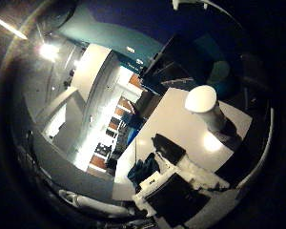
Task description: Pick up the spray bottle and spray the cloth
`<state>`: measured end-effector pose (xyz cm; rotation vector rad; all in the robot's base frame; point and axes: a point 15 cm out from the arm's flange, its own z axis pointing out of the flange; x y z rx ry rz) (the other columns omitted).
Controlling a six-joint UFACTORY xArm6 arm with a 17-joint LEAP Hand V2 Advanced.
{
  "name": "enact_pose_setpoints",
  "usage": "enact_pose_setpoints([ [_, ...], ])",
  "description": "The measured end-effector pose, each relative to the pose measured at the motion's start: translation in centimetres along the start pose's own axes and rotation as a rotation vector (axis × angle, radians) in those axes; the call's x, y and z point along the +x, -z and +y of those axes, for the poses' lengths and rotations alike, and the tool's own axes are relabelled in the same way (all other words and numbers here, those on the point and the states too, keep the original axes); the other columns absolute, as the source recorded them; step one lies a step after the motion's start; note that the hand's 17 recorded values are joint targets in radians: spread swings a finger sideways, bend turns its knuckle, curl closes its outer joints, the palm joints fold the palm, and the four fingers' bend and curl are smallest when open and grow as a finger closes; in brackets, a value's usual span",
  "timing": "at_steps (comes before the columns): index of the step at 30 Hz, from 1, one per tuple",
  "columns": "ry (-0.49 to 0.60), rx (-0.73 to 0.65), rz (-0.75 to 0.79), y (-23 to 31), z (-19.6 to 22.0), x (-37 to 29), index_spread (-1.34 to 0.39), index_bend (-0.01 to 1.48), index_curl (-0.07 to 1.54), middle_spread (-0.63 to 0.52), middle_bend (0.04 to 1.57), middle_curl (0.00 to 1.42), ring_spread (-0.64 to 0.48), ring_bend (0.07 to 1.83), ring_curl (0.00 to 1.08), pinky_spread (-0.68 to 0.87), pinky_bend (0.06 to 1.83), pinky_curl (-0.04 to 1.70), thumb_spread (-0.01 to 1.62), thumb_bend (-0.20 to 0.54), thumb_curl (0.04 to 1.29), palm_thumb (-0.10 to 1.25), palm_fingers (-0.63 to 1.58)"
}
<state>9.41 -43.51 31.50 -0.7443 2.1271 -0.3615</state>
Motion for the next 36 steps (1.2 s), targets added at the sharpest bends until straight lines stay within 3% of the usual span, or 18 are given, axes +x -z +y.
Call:
enact_pose_setpoints([
  [17,-0.018,-0.091,-0.221,-3.1,-1.4,4.8,-0.15,0.15,0.26,0.2,0.22,0.34,0.21,0.27,0.27,0.34,0.28,0.33,0.93,-0.03,0.31,0.55,0.06],
  [36,-0.011,-0.171,-0.276,-9.2,-1.1,4.4,-0.09,0.15,0.26,0.21,0.25,0.35,0.2,0.3,0.27,0.31,0.26,0.32,0.94,-0.029,0.31,0.54,0.11],
])
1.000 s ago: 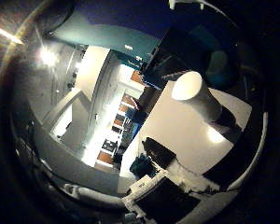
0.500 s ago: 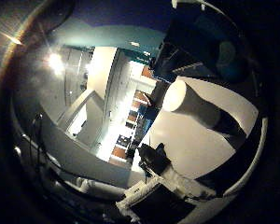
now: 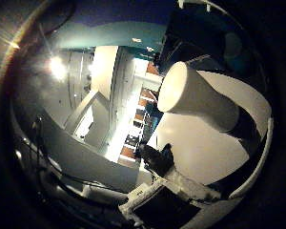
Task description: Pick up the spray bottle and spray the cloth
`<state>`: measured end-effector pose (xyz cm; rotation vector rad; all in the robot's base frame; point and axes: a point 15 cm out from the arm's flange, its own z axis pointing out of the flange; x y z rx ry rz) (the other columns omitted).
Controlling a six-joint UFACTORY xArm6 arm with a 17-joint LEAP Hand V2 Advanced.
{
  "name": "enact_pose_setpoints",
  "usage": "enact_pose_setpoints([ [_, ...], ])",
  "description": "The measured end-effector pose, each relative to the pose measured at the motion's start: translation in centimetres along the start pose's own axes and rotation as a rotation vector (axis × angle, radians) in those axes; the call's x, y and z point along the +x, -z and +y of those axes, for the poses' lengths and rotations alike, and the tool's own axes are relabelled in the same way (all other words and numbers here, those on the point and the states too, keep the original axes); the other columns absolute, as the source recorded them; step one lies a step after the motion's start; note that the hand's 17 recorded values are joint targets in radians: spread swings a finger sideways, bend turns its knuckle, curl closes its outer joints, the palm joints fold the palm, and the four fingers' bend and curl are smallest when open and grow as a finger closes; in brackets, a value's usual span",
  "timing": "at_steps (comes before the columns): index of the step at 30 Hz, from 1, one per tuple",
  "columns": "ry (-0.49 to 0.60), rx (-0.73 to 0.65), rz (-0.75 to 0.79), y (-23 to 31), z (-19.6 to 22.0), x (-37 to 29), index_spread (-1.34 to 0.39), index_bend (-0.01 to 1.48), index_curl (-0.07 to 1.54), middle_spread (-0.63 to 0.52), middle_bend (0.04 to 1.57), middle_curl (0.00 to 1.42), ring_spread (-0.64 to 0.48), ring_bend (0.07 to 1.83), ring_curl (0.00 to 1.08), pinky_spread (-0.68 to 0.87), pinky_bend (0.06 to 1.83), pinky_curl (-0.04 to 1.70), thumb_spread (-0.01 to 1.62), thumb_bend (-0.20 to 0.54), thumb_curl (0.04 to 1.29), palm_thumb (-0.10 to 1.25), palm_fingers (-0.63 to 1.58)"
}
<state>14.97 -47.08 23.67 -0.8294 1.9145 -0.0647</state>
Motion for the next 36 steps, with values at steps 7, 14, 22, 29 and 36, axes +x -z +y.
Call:
enact_pose_setpoints([
  [7,0.0,-0.017,0.004,-1.6,-0.3,0.6,-0.06,0.14,0.25,0.22,0.28,0.36,0.21,0.38,0.29,0.33,0.27,0.32,0.94,-0.028,0.31,0.54,0.17],
  [14,0.023,-0.02,0.026,-3.7,-1.5,0.8,-0.02,0.16,0.26,0.21,0.24,0.35,0.18,0.47,0.31,0.31,0.39,0.34,0.95,-0.022,0.32,0.59,0.23],
  [22,0.079,0.093,-0.038,-4.4,-2.9,-0.9,-0.04,0.16,0.29,0.15,0.37,0.41,0.17,0.54,0.33,0.24,0.36,0.32,0.96,-0.027,0.33,0.66,0.35],
  [29,0.084,0.091,-0.05,-4.8,-2.1,-1.2,-0.06,0.18,0.3,0.16,0.42,0.45,0.18,0.84,0.44,0.19,0.47,0.33,0.96,-0.025,0.34,0.68,0.45],
  [36,0.081,0.094,-0.063,-4.8,-1.5,-1.4,-0.08,0.23,0.38,0.18,0.51,0.52,0.22,0.91,0.5,0.26,0.54,0.34,0.96,-0.025,0.35,0.72,0.49],
])
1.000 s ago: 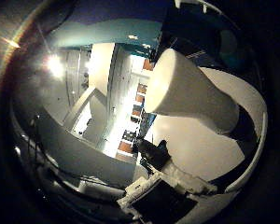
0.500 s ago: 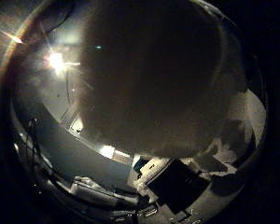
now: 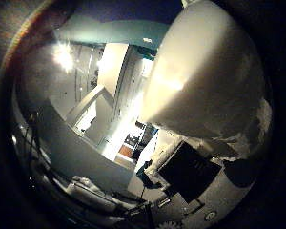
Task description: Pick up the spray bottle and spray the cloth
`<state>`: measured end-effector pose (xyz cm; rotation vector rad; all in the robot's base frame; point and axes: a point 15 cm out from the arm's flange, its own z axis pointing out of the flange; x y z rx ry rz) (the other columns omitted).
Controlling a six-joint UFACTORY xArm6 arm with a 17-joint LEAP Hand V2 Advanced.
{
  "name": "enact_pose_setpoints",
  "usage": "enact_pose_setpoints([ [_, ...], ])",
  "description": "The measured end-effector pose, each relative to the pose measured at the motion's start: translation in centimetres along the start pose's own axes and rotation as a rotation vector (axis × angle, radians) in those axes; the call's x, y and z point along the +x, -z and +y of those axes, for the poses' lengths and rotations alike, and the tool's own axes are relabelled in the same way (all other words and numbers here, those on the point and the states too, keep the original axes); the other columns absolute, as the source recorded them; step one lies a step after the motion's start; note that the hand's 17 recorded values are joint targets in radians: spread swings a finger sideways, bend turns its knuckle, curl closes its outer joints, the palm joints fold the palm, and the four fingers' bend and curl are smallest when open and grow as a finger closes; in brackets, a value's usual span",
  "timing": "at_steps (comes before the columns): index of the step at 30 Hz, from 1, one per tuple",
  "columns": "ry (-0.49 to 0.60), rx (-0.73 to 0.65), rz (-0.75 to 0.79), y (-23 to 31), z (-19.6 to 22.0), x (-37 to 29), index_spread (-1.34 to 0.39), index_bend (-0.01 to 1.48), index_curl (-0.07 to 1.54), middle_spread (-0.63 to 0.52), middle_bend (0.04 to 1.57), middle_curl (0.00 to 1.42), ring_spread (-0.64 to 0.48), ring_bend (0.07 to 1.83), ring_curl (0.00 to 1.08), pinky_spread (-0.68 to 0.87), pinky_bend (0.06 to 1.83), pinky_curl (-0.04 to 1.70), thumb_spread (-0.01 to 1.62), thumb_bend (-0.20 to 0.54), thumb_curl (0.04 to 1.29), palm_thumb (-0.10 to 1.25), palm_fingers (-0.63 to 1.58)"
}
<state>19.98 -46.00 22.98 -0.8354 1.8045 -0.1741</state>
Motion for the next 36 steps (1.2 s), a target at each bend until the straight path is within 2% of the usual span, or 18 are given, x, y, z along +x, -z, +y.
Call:
enact_pose_setpoints([
  [5,-0.01,-0.005,-0.012,-0.3,0.6,-0.2,-0.1,0.32,0.45,0.18,0.59,0.56,0.24,0.87,0.51,0.36,0.5,0.32,0.96,-0.026,0.36,0.73,0.45],
  [11,-0.026,-0.016,-0.022,-0.9,1.5,-0.5,-0.1,0.35,0.49,0.17,0.63,0.59,0.21,0.84,0.5,0.4,0.51,0.3,0.96,-0.026,0.37,0.73,0.46],
  [13,-0.028,-0.03,-0.028,-1.2,1.8,-0.9,-0.11,0.35,0.5,0.14,0.63,0.59,0.19,0.86,0.51,0.37,0.54,0.3,0.96,-0.024,0.37,0.74,0.5],
  [19,-0.031,-0.061,-0.076,-2.5,2.2,-2.2,-0.19,0.33,0.52,0.0,0.7,0.63,-0.01,0.98,0.54,0.15,0.74,0.32,0.96,-0.018,0.38,0.79,0.8],
  [21,-0.032,-0.072,-0.095,-2.9,2.3,-2.7,-0.23,0.35,0.55,-0.05,0.73,0.64,-0.07,1.02,0.55,0.03,0.83,0.33,0.95,-0.016,0.39,0.82,0.94],
  [24,-0.045,-0.083,-0.114,-3.3,2.4,-3.3,-0.26,0.39,0.59,-0.09,0.75,0.65,-0.11,1.04,0.54,-0.11,0.88,0.35,0.95,-0.014,0.4,0.88,1.09],
  [29,-0.078,-0.104,-0.145,-3.8,2.6,-4.4,-0.29,0.52,0.66,-0.12,0.85,0.65,-0.11,1.11,0.53,-0.27,0.92,0.38,0.94,-0.014,0.41,0.97,1.24],
  [36,-0.089,-0.129,-0.172,-4.3,2.4,-6.1,-0.24,0.8,0.72,-0.09,1.01,0.64,-0.13,1.18,0.52,-0.3,1.06,0.46,0.94,-0.016,0.42,1.02,1.35],
])
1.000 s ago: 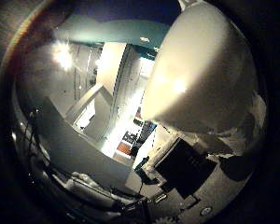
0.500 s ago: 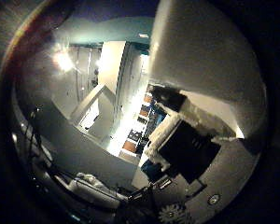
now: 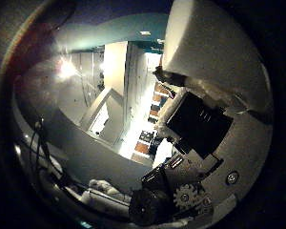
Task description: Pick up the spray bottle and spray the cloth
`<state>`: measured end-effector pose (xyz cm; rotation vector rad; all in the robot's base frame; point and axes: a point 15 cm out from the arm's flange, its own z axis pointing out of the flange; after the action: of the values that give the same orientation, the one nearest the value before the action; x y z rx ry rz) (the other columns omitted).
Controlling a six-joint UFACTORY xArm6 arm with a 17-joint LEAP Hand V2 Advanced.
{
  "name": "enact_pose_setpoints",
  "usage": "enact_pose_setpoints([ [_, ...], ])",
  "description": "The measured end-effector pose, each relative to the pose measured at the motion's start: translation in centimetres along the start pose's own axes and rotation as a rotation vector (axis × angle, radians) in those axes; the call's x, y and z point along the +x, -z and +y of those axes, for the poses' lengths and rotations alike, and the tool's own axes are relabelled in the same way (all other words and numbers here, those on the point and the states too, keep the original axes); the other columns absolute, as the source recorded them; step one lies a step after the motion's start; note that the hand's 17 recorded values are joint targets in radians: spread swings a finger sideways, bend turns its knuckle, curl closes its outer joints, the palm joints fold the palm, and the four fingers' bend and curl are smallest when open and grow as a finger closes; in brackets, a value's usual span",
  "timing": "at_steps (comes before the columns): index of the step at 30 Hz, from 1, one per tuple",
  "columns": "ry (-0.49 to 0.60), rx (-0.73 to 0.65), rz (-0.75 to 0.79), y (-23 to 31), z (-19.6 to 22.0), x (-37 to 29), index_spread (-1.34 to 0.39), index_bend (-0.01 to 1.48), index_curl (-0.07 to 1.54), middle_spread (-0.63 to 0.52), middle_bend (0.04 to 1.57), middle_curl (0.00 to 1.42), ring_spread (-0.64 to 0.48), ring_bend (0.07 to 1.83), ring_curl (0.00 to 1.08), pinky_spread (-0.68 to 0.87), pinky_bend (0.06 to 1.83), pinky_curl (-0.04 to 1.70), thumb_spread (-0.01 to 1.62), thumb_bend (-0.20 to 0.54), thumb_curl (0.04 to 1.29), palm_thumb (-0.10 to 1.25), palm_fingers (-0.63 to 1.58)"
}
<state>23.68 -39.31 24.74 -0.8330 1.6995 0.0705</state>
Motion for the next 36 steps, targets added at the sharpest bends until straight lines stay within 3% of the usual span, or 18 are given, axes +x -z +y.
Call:
enact_pose_setpoints([
  [5,0.038,-0.024,-0.004,-0.2,-0.6,-2.9,-0.21,0.95,0.71,-0.09,1.13,0.63,-0.14,1.28,0.53,-0.26,1.16,0.54,0.94,-0.009,0.46,1.08,1.32],
  [9,0.079,-0.121,0.01,-1.2,0.0,-5.9,-0.19,1.03,0.7,-0.09,1.19,0.62,-0.15,1.34,0.54,-0.24,1.2,0.6,0.93,-0.015,0.5,1.11,1.28],
  [23,0.309,-0.601,0.206,-9.6,4.3,-17.2,-0.18,1.11,0.65,-0.08,1.27,0.59,-0.16,1.41,0.54,-0.21,1.21,0.72,0.92,-0.014,0.6,1.12,1.25],
  [36,0.551,-0.984,0.491,-17.7,9.9,-25.4,-0.18,1.15,0.63,-0.08,1.29,0.57,-0.15,1.42,0.54,-0.23,1.17,0.8,0.93,-0.016,0.64,1.11,1.24],
])
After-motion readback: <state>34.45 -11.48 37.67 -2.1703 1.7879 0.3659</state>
